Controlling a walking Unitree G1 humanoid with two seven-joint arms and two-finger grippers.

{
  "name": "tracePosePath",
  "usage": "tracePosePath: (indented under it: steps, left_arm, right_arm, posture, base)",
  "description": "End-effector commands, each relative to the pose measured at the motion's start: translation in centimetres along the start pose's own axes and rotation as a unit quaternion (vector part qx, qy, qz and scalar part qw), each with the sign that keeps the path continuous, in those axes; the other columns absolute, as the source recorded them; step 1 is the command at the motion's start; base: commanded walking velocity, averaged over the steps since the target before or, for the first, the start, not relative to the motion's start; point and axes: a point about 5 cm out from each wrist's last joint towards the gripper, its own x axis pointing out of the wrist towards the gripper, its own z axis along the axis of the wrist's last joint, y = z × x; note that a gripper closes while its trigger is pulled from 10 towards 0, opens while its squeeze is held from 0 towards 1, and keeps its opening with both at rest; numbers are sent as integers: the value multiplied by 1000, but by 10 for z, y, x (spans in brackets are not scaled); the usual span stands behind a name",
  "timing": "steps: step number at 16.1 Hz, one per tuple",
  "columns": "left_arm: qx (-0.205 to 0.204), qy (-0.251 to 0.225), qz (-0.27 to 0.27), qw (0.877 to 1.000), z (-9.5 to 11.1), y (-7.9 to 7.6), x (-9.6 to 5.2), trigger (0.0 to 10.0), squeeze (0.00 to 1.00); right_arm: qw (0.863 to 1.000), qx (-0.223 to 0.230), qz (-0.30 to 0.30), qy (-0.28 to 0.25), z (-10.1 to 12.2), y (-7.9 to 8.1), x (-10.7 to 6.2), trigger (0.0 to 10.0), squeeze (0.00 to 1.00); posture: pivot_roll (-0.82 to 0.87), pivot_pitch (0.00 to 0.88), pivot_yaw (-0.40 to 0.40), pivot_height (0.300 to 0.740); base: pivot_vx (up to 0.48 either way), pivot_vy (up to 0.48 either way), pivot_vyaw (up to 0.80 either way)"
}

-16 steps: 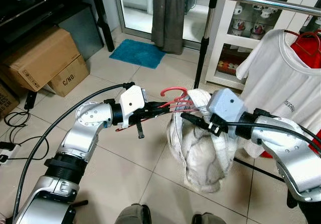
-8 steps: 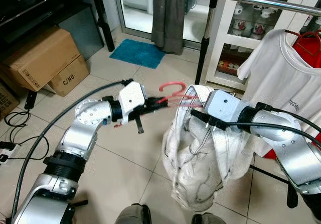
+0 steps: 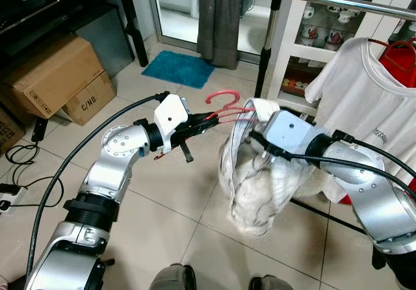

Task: Hang hanger

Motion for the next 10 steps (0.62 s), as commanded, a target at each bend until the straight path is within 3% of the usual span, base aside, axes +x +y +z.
tracePosePath:
  steps: [1, 5, 7, 10]
  left_arm:
    - [9, -39, 26, 999, 15, 10, 0, 0, 0]
    - [-2, -64, 44, 997, 21, 13, 1, 0, 0]
    - [-8, -73, 48, 996, 22, 12, 3, 0, 0]
    - [-14, -77, 54, 995, 22, 14, 2, 0, 0]
  right_arm:
    - [1000, -8, -13, -10, 5, 2, -1, 10000, 0]
    - [995, -26, -94, 9, 2, -3, 2, 10000, 0]
    - [986, -79, -145, -18, 8, -3, 3, 10000, 0]
    - [981, -100, -151, -64, 17, -2, 1, 10000, 0]
  posture:
    - [-62, 95, 96, 740]
    - [-63, 94, 92, 740]
    - [-65, 90, 90, 740]
    - [-67, 85, 90, 740]
  base:
    - [0, 0, 0]
    - [0, 0, 0]
    - [0, 0, 0]
    - [0, 0, 0]
